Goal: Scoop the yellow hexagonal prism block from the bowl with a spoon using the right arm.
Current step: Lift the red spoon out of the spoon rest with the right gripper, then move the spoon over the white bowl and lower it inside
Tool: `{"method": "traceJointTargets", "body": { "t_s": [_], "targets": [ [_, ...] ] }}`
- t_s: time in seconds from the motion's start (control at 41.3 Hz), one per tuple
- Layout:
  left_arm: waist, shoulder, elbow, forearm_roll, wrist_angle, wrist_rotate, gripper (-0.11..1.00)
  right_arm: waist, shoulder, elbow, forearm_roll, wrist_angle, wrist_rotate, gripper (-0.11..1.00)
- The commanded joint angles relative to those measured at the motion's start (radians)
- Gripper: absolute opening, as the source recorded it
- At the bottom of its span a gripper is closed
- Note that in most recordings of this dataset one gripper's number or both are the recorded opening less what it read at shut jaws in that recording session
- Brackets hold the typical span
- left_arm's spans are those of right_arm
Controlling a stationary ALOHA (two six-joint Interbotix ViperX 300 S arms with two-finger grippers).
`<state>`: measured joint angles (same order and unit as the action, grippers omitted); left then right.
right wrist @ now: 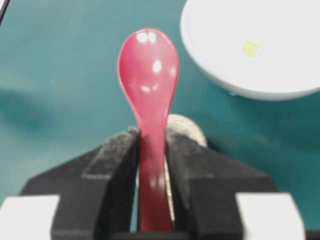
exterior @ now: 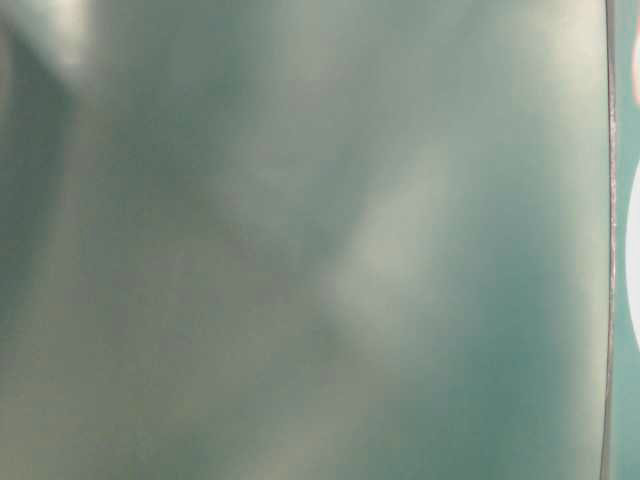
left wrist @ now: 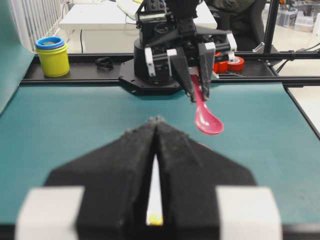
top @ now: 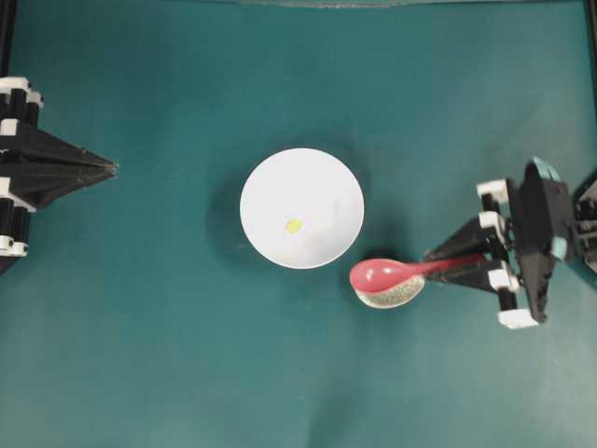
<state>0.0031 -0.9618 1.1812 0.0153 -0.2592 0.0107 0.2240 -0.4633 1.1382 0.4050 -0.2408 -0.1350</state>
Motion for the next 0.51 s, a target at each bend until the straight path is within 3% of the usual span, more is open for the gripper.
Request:
{"method": "traceJointTargets", "body": {
  "t_s": [0.0,0.242,0.484],
  "targets": [
    [0.0,0.009,-0.012,0.003,0.002,0.002,-0.01,-0.049,-0.012,-0.067,-0.003,0.098,-0.002,0.24],
    [0.0,0.011,-0.014,0.003,0.028,0.0,-0.01,-0.163,0.005,-0.209,-0.003,0.359,-0.002,0.24],
    [0.0,0.009,-0.014,0.003,0.051,-0.011,-0.01,-0.241,0.049,-0.334,-0.003,0.515,0.003,0.24]
  ]
}}
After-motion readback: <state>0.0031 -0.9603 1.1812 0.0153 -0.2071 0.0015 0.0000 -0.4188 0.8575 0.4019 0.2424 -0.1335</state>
